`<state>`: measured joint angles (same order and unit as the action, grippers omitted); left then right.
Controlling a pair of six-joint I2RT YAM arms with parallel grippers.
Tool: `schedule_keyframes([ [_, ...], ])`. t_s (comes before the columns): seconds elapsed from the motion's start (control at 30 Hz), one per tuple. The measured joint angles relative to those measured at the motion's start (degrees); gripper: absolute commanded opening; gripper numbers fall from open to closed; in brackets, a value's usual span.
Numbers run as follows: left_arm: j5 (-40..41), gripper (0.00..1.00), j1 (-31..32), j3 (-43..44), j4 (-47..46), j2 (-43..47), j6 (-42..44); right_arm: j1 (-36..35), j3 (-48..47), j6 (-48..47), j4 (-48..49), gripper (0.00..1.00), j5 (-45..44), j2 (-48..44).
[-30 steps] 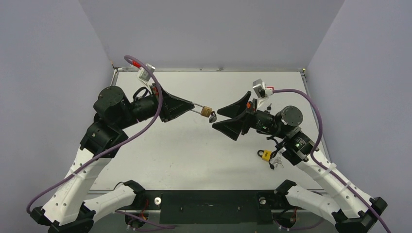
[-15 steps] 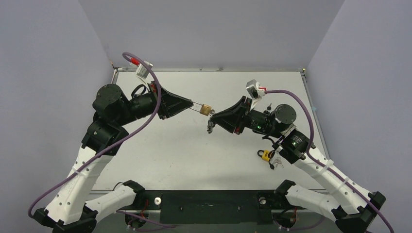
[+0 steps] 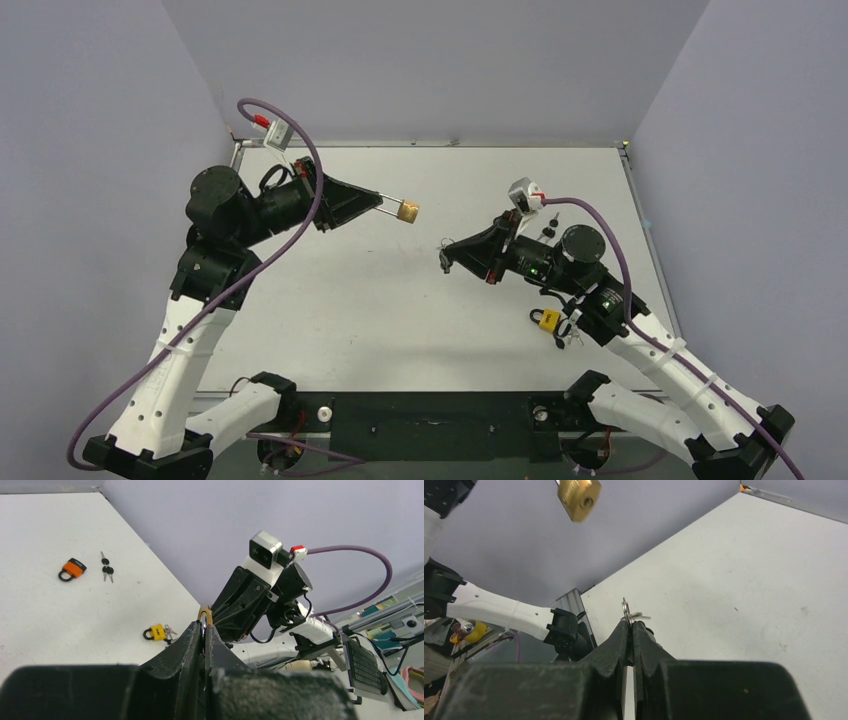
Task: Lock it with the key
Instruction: Lock the lock, then place the lock at the center of the board.
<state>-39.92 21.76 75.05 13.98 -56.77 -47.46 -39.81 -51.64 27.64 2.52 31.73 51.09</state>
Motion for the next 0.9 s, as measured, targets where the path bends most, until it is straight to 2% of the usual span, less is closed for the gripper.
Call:
schedule_keyframes([
  [0.3,0.20,0.00,-4.72,-3.58,-1.31,0.04,-0.94,1.60,5.29,-1.14,-3.61,0.00,-3.32,-2.05],
  [0.53,12.55,0.00,-8.13,-12.04,6.51,-0.04,-0.44,0.39,5.66,-1.20,-5.95,0.00,-8.13,0.90],
  [0.77,21.27,0.00,-15.72,-33.20,8.83,0.02,-2.78,-10.93,-1.70,-1.18,-9.07,0.00,-16.79,18.01],
  [0.9,22.99,0.00,-19.39,-40.65,9.97,0.28,-3.08,-15.39,-9.31,-0.33,-9.55,0.00,-19.15,30.80],
])
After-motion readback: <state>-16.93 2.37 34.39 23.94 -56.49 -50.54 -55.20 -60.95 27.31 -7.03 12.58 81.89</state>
